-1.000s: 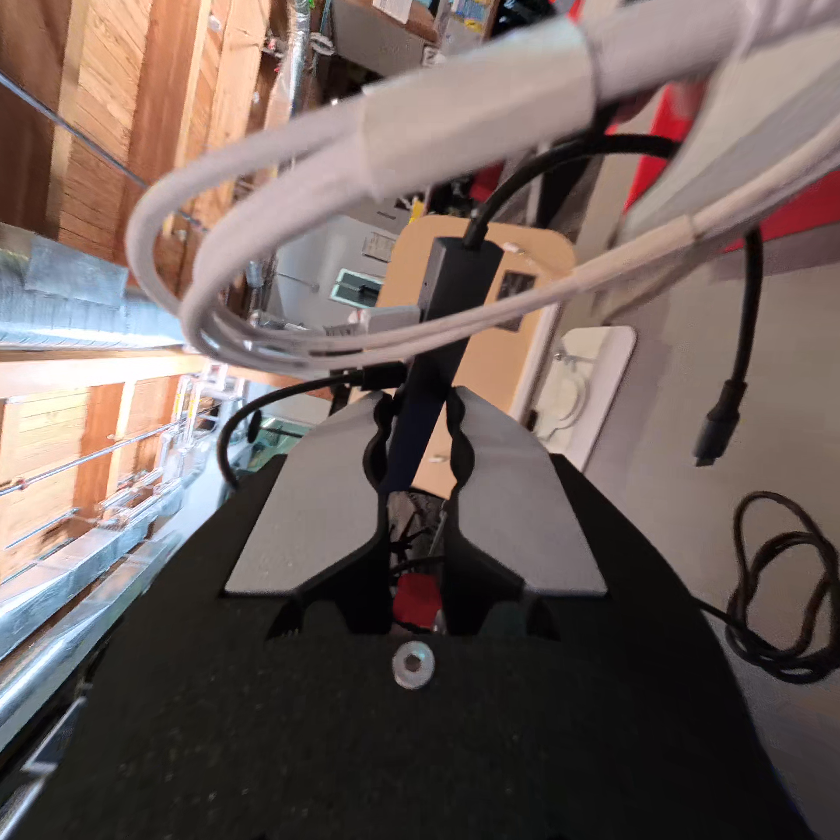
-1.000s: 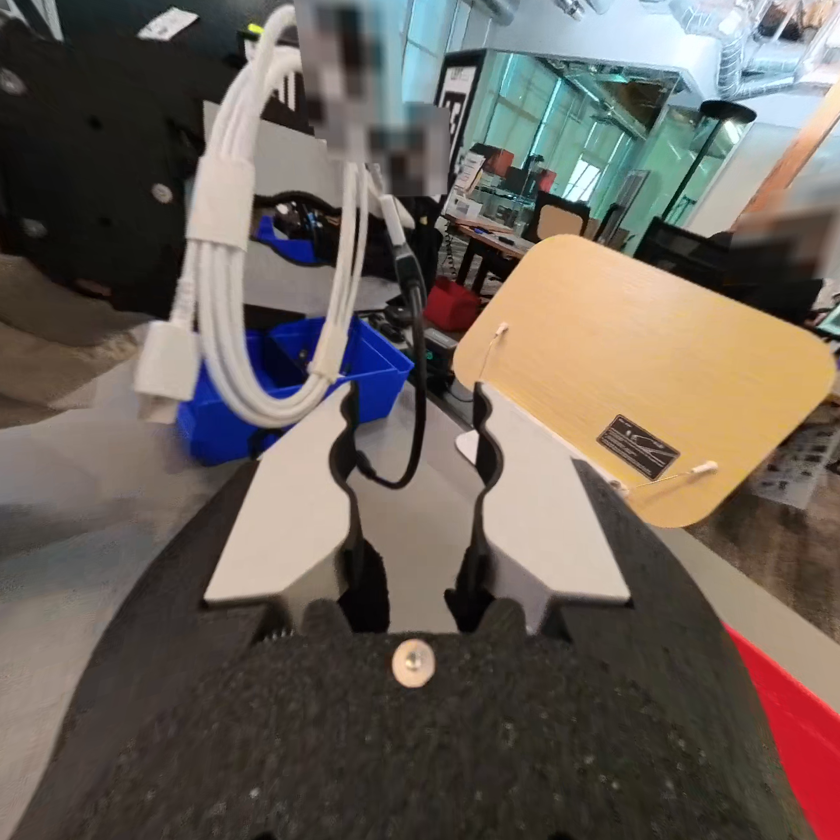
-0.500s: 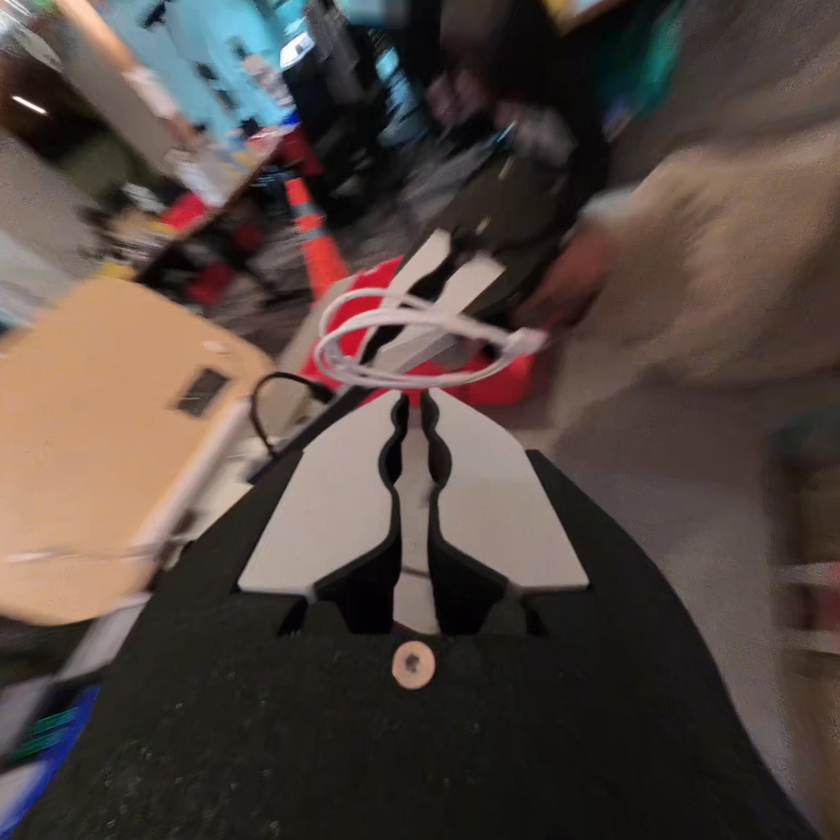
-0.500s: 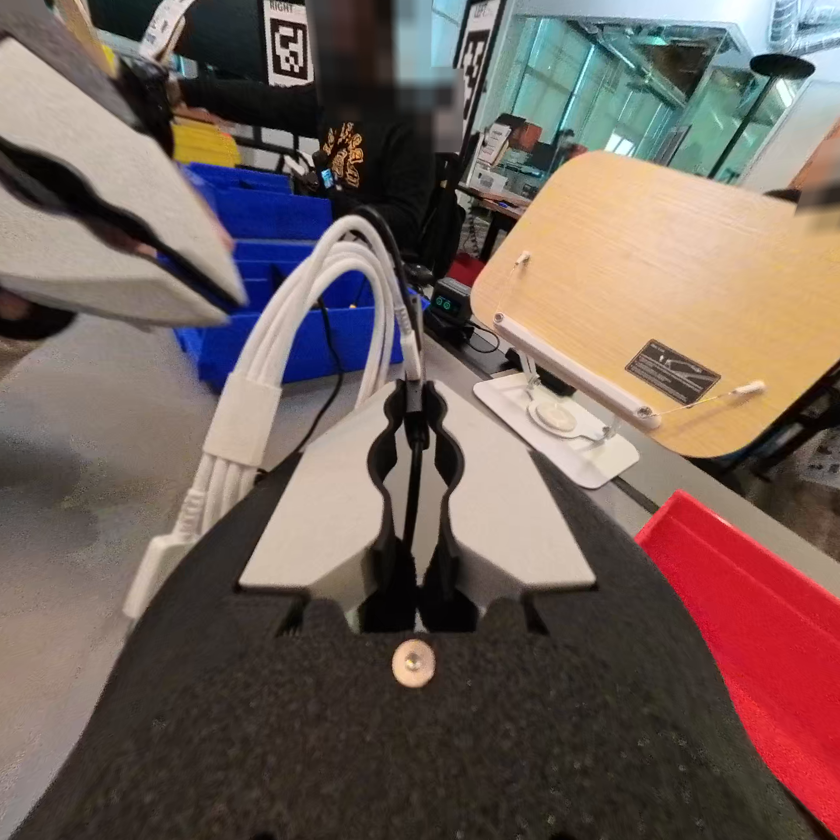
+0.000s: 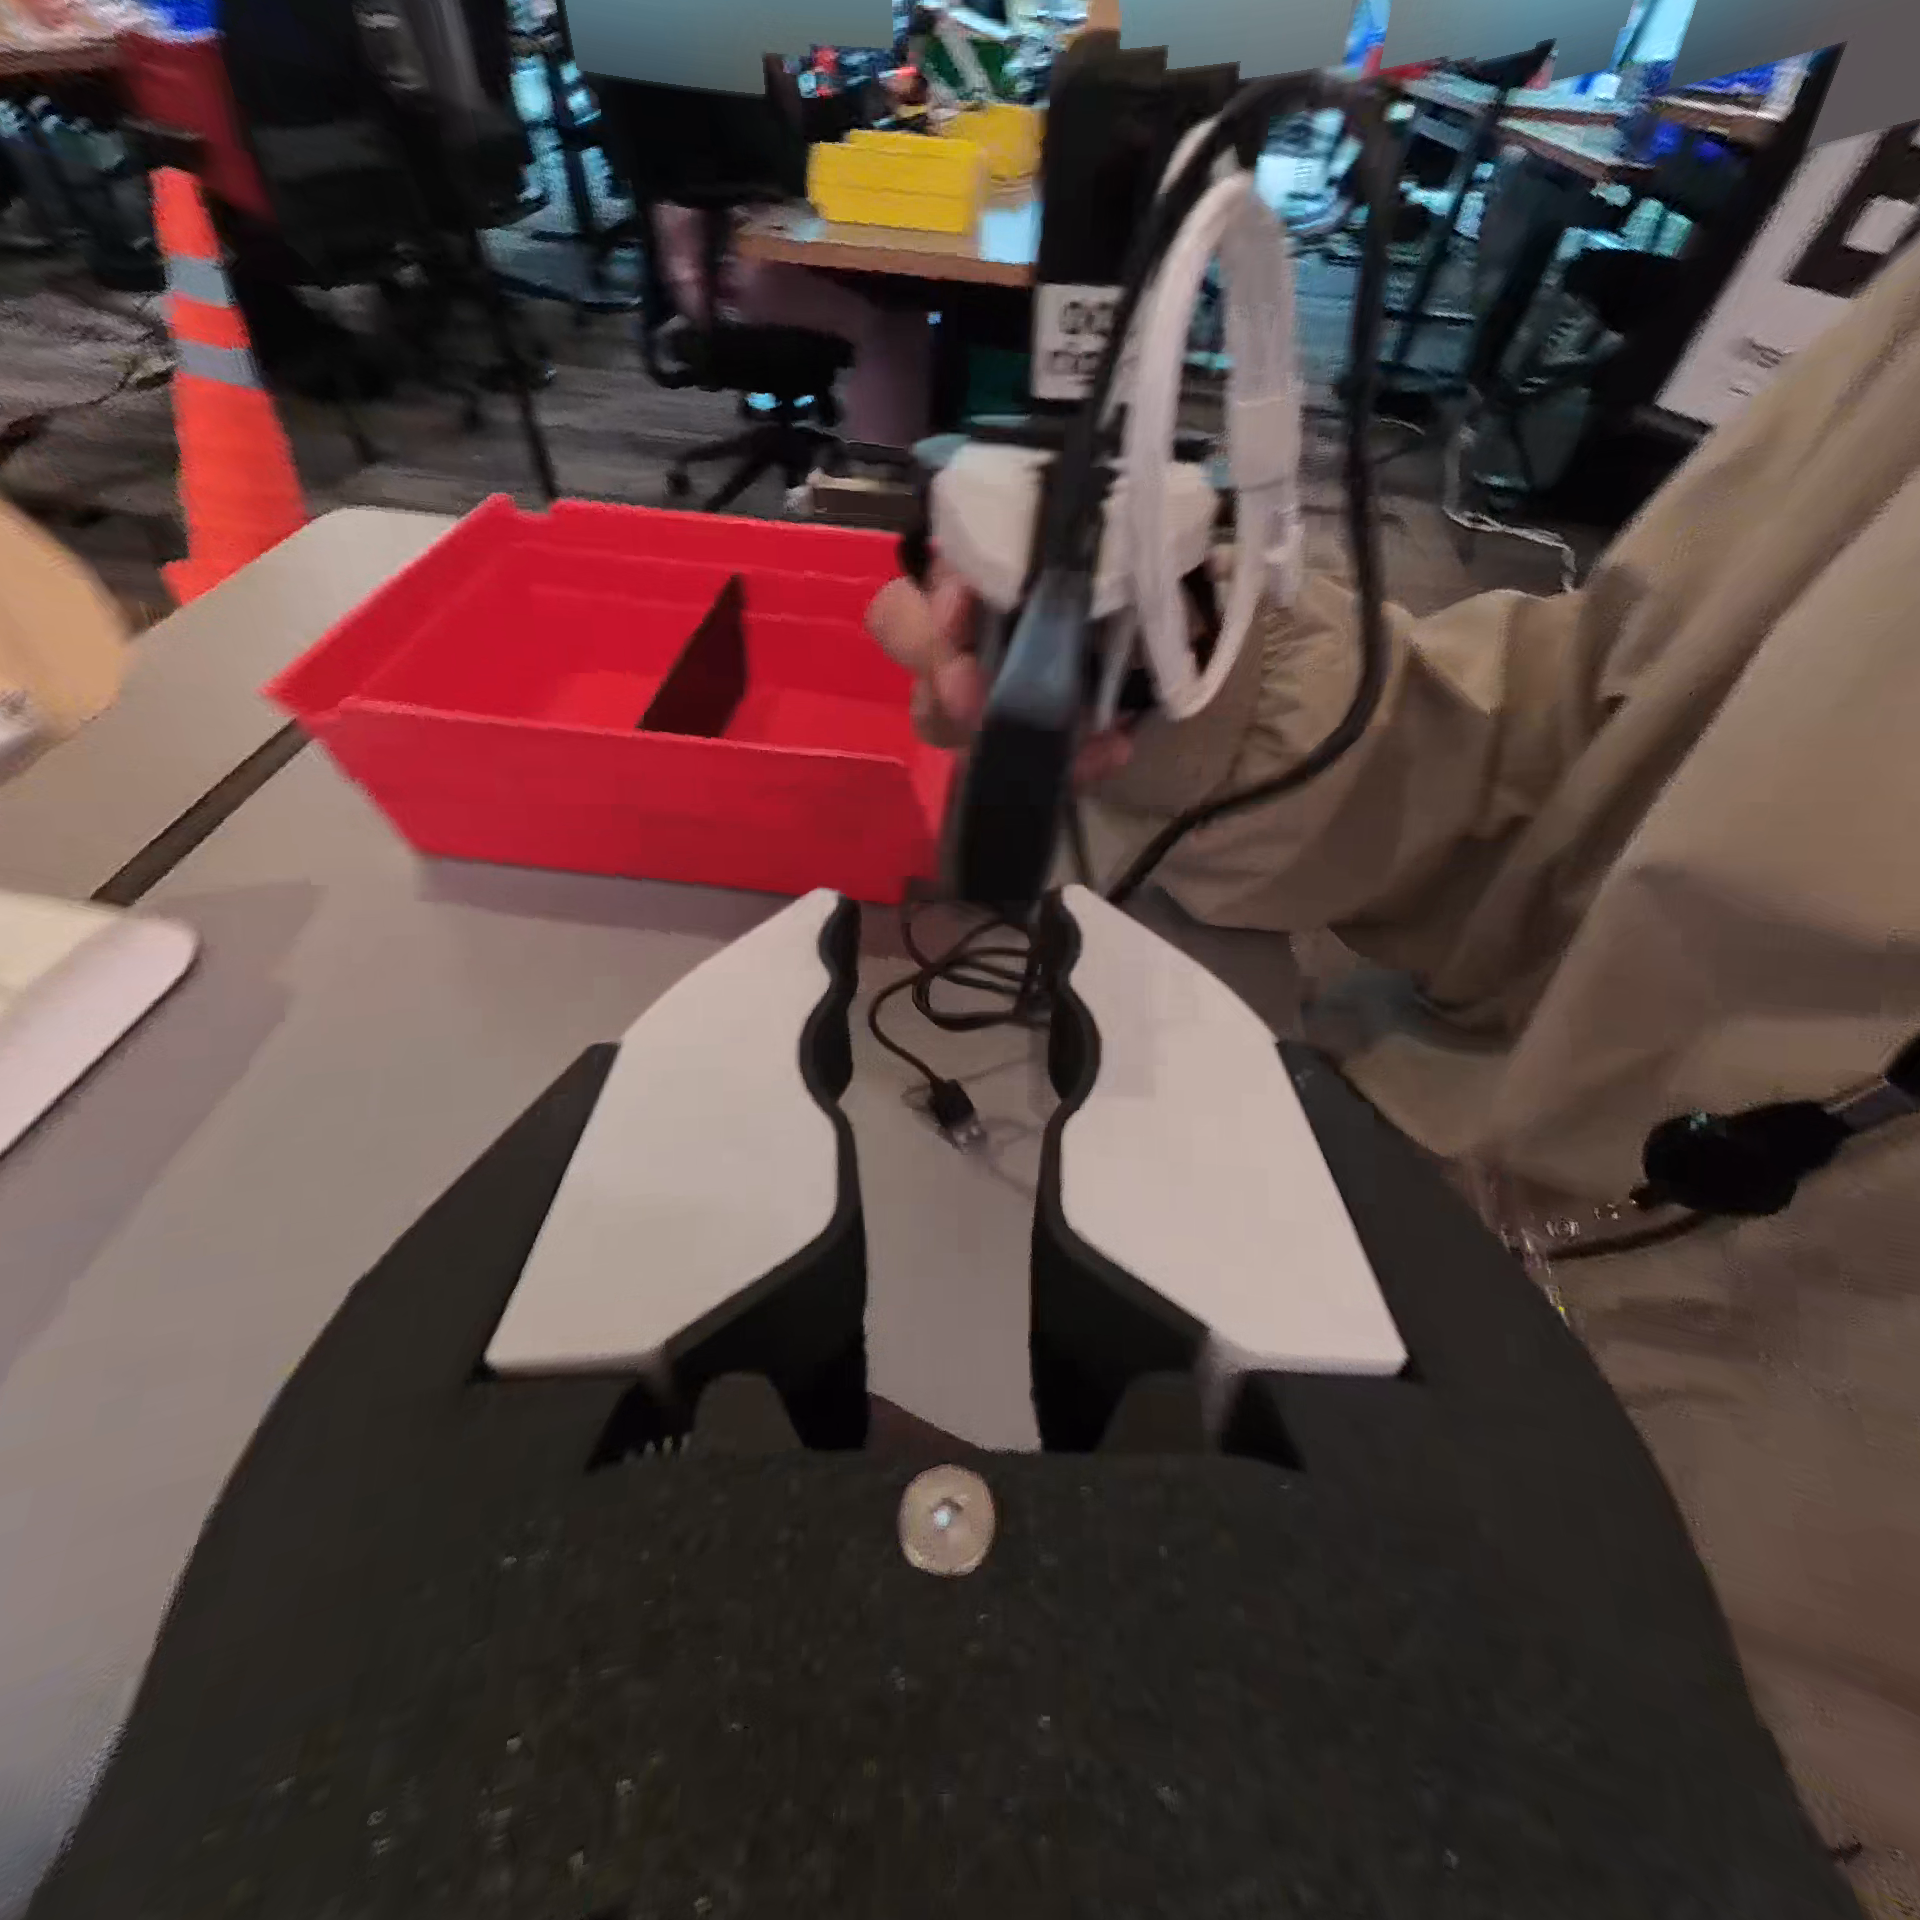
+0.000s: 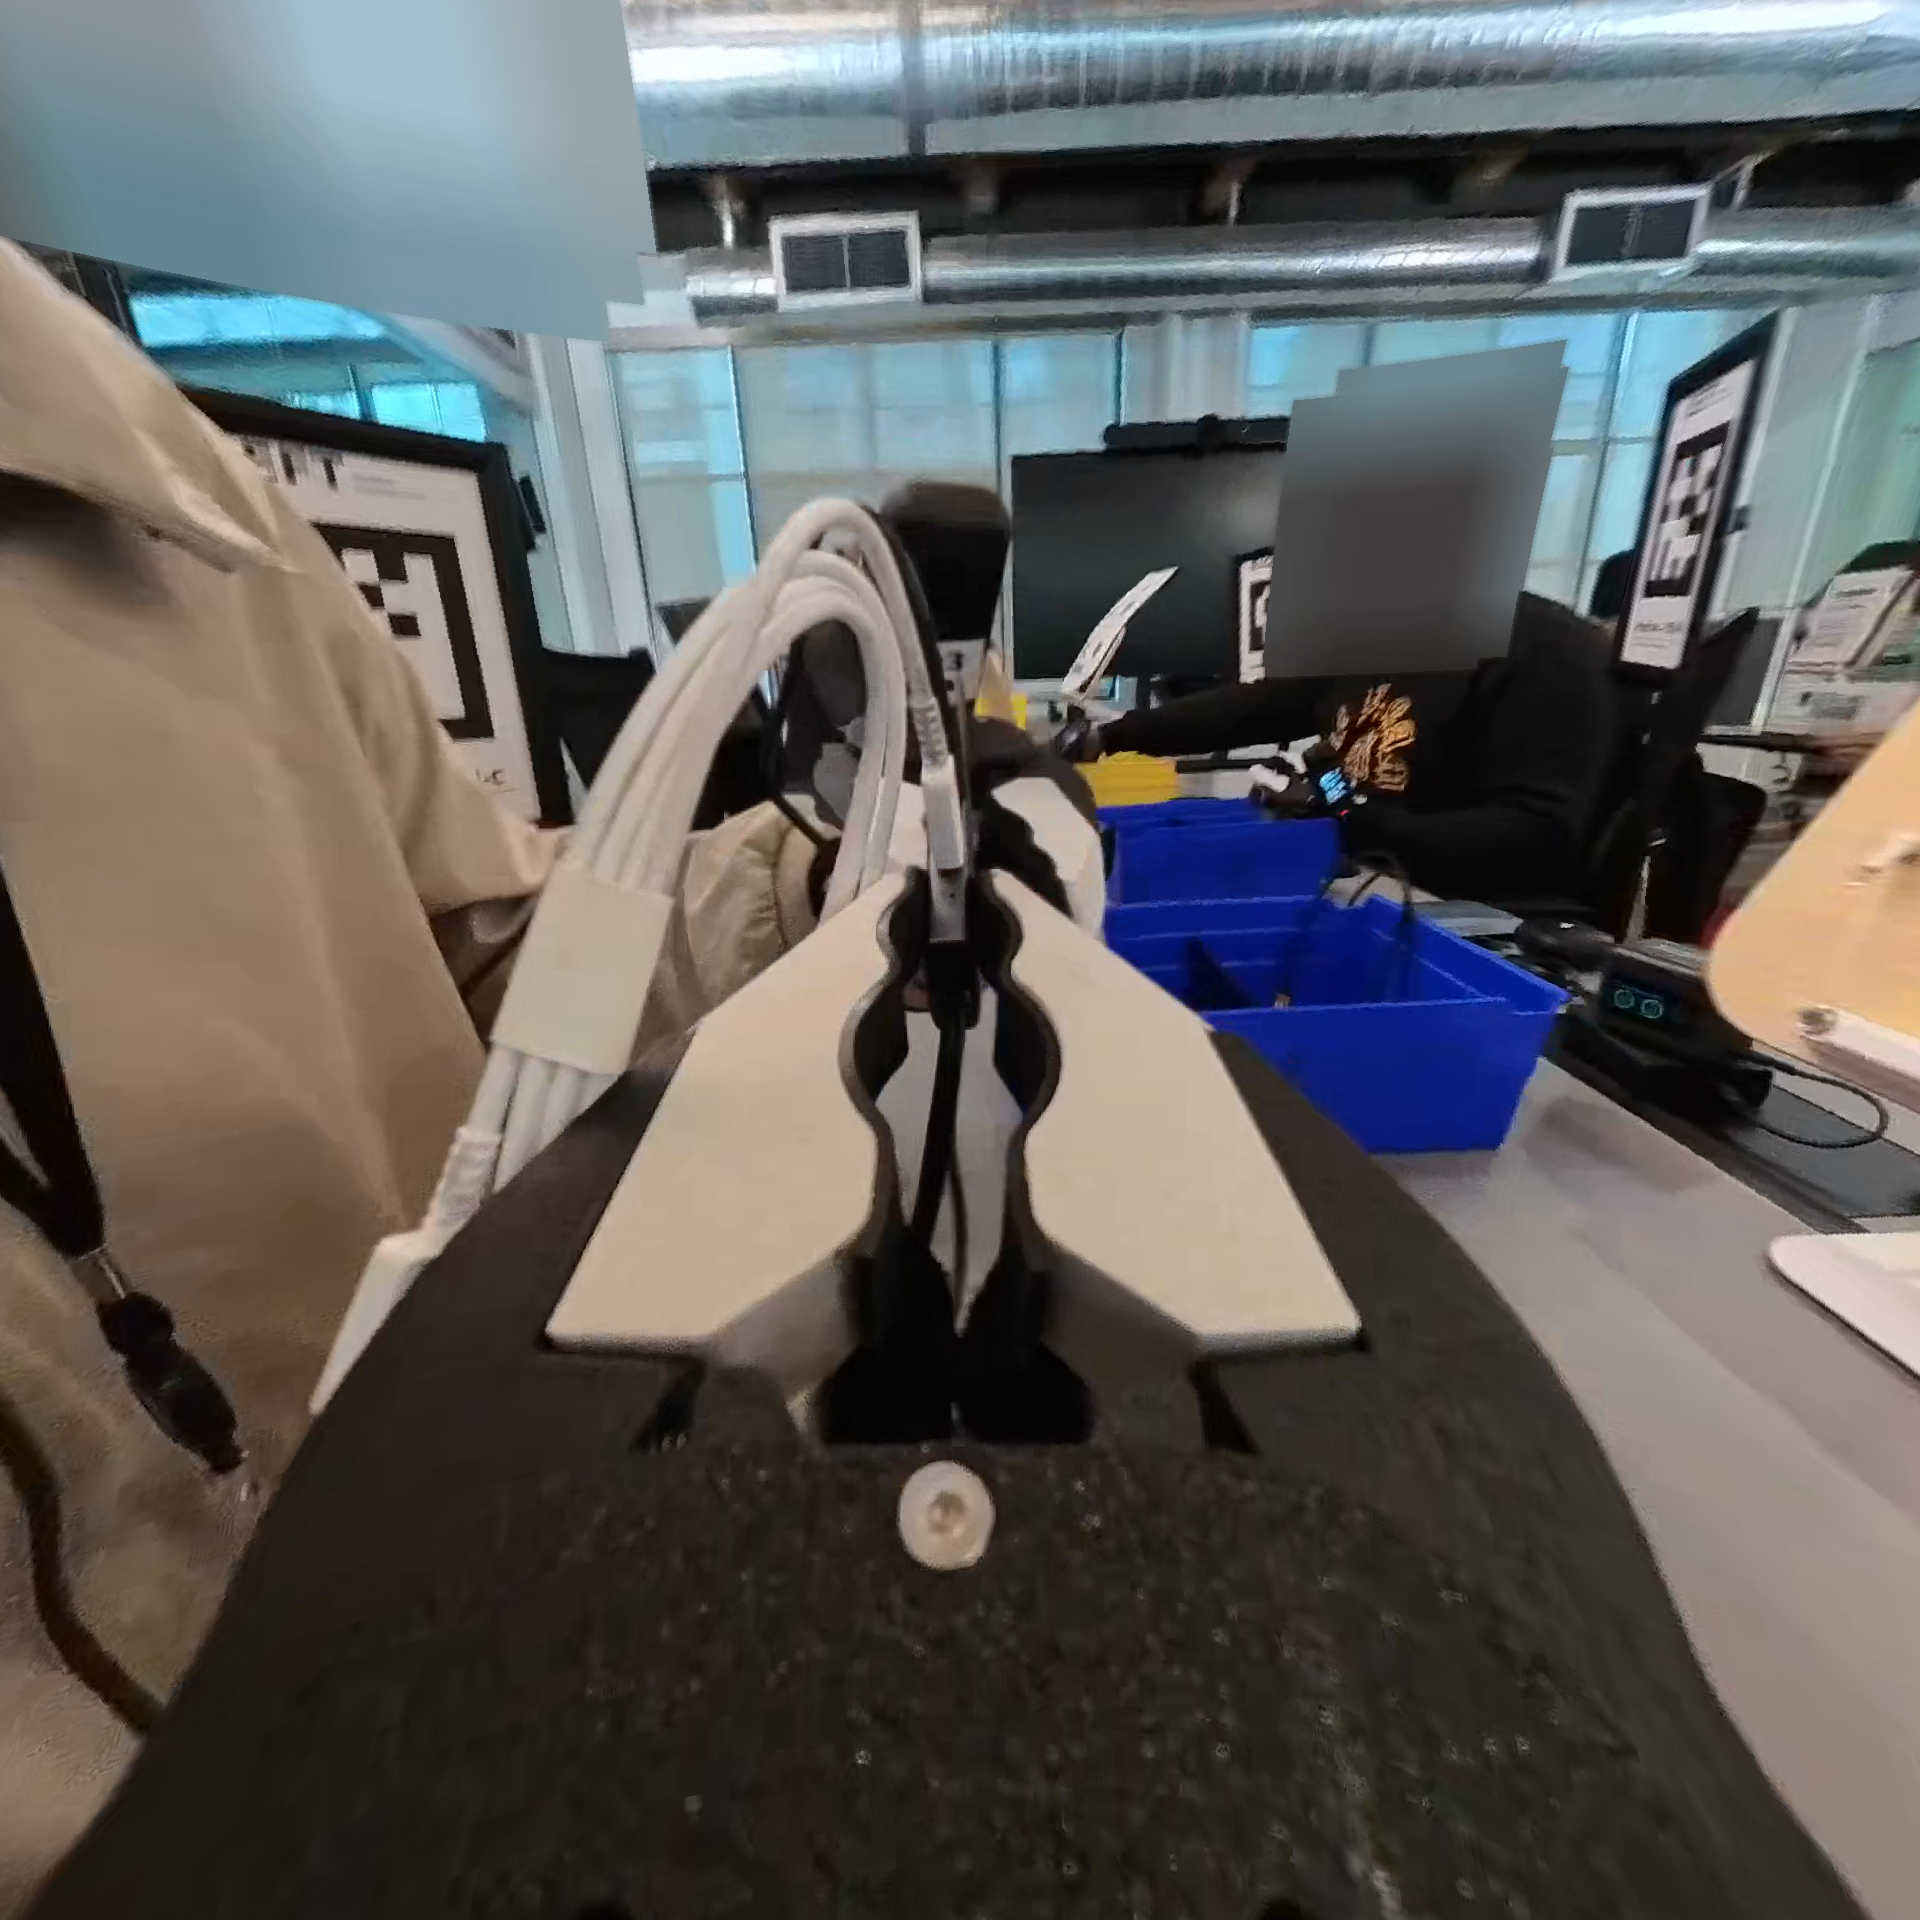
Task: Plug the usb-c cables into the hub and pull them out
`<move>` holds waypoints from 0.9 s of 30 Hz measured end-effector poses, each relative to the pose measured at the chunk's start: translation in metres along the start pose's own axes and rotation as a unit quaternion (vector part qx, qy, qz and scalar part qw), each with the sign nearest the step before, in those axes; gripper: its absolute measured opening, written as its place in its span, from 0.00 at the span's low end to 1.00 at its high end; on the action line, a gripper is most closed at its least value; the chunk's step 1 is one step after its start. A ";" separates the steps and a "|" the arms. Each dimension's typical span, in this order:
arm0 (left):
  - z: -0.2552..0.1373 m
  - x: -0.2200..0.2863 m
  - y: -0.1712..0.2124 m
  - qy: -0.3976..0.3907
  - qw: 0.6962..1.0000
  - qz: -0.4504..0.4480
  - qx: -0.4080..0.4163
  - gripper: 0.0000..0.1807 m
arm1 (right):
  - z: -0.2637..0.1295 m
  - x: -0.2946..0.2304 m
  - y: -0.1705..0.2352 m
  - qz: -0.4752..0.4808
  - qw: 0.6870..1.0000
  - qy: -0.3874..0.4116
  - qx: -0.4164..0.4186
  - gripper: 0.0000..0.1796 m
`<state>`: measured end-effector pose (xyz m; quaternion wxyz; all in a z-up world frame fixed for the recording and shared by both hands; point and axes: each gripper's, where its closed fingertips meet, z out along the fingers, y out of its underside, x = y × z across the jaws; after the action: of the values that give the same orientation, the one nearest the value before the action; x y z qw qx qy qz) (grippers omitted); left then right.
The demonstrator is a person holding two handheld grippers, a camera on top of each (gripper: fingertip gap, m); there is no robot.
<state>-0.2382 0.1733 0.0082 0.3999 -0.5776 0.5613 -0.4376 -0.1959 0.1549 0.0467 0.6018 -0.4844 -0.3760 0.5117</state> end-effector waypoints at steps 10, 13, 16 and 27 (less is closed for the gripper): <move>0.024 0.024 -0.017 0.028 0.995 0.051 0.075 0.06 | 0.010 -0.007 0.025 -0.009 0.998 -0.020 -0.056 0.05; 0.026 0.025 -0.017 0.026 0.994 0.055 0.094 0.06 | 0.008 -0.005 0.026 -0.001 0.998 -0.018 -0.057 0.05; 0.027 0.028 -0.017 0.023 0.990 0.084 0.113 0.06 | 0.008 -0.007 0.026 0.009 0.997 -0.028 -0.067 0.05; 0.036 0.030 -0.003 0.014 0.986 0.123 0.116 0.06 | 0.005 -0.011 0.039 0.016 0.994 -0.027 -0.104 0.05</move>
<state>-0.2035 0.1424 0.0025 0.5072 -0.4480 0.5787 -0.4552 -0.2122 0.1457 0.0108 0.5294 -0.5366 -0.4353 0.4922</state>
